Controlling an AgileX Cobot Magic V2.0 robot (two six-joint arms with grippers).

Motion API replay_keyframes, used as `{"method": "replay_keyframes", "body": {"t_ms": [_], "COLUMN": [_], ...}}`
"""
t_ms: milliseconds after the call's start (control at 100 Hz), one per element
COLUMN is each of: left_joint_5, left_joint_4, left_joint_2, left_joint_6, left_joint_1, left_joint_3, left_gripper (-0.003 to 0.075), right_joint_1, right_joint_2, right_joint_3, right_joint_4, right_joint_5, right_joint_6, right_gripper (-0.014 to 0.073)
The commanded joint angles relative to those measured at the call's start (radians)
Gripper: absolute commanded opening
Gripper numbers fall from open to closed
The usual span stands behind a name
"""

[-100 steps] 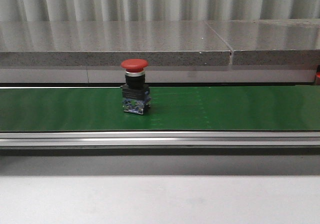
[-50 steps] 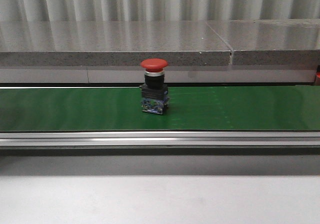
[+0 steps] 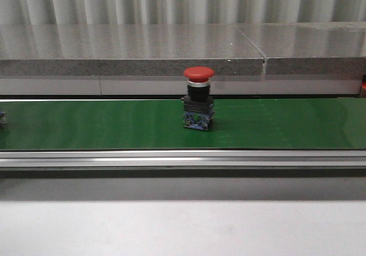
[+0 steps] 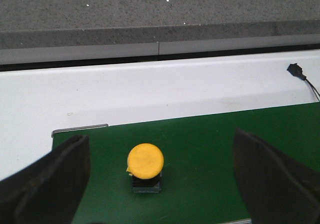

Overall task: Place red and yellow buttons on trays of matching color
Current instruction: 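Set the yellow button on the belt and open the left gripper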

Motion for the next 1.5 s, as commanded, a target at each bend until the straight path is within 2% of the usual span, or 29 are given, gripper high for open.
{"method": "replay_keyframes", "body": {"t_ms": [0,140,280,450,640,1030,1080,1150,1340,1410,1490], "left_joint_5": [-0.103,-0.127,-0.127,-0.127,-0.128,-0.128,-0.128,-0.128,-0.128,-0.128,-0.128], "left_joint_4": [-0.022,-0.022,-0.024,-0.024,-0.024,-0.024,-0.024,-0.024,-0.024,-0.024,-0.024], "left_joint_2": [-0.09,-0.227,-0.347,-0.437,-0.446,-0.446,-0.446,-0.446,-0.446,-0.446,-0.446], "left_joint_6": [0.004,0.004,0.004,0.004,0.004,0.004,0.004,0.004,0.004,0.004,0.004], "left_joint_1": [-0.008,-0.008,-0.008,-0.008,-0.008,-0.008,-0.008,-0.008,-0.008,-0.008,-0.008], "left_joint_3": [0.045,0.155,0.233,0.28,0.287,0.287,0.287,0.287,0.287,0.287,0.287], "left_gripper": [0.0514,0.0451,0.0353,0.0174,-0.0021,-0.002,-0.002,-0.002,-0.002,-0.002,-0.002], "right_joint_1": [0.002,0.002,0.002,0.002,0.002,0.002,0.002,0.002,0.002,0.002,0.002], "right_joint_2": [0.004,0.004,0.004,0.004,0.004,0.004,0.004,0.004,0.004,0.004,0.004], "right_joint_3": [-0.026,-0.026,-0.026,-0.026,-0.026,-0.026,-0.026,-0.026,-0.026,-0.026,-0.026], "right_joint_4": [-0.005,-0.005,-0.005,-0.005,-0.005,-0.005,-0.005,-0.005,-0.004,-0.004,-0.001], "right_joint_5": [-0.071,-0.071,-0.071,-0.071,-0.071,-0.063,-0.053,-0.038,-0.009,-0.001,0.0], "right_joint_6": [-0.011,-0.011,-0.011,-0.011,-0.011,-0.011,-0.011,-0.011,-0.011,-0.011,-0.011], "right_gripper": [-0.012,-0.012,-0.012,-0.012,-0.012,-0.0107,-0.0069,0.0041,0.0511,0.0601,0.0612]}}
